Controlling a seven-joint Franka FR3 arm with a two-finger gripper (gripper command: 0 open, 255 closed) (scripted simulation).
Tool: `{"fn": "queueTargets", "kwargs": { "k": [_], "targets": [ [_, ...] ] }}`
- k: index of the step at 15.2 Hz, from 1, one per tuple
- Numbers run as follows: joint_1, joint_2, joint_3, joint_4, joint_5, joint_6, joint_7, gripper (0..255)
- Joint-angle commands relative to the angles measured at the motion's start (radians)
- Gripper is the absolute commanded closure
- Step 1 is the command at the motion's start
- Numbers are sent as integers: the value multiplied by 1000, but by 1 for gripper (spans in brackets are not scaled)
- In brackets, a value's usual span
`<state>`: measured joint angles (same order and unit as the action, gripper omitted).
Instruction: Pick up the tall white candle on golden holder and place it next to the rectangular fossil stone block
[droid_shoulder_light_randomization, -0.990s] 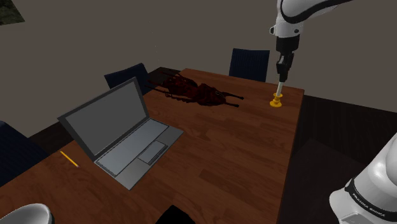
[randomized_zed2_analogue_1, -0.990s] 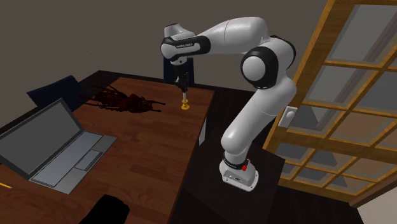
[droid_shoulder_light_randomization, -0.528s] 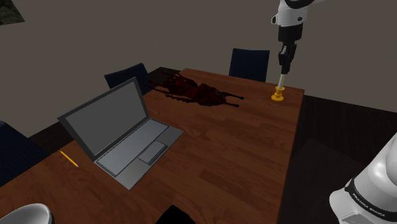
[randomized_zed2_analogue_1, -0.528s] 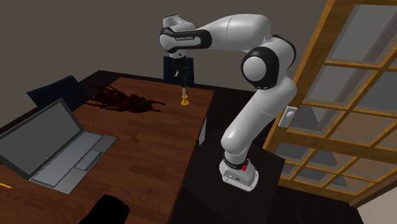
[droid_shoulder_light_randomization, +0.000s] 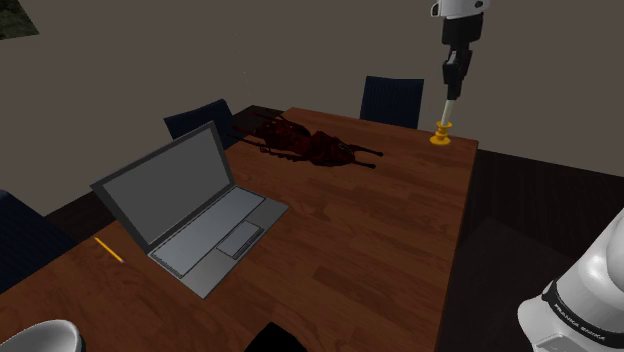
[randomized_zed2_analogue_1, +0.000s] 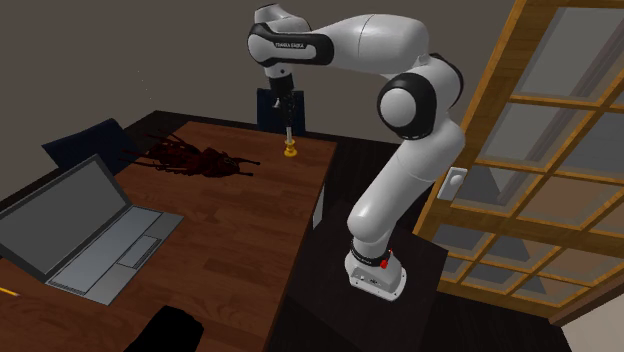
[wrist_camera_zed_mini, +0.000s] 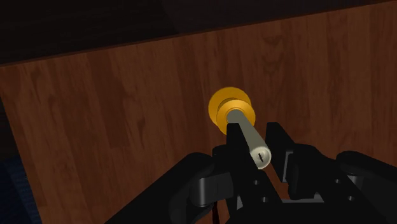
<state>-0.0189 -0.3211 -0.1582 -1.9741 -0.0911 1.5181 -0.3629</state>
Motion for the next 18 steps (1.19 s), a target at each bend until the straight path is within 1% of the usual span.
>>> {"fn": "queueTargets", "kwargs": {
  "k": [1,4,11,18],
  "targets": [
    [2,4,3,31,2,-28,1,255],
    [2,11,3,75,3,-64,-1,255],
    [63,-55,120,13,60,-76,172,255],
    [124,-68,240,3,130,-80,345,255]
  ]
}}
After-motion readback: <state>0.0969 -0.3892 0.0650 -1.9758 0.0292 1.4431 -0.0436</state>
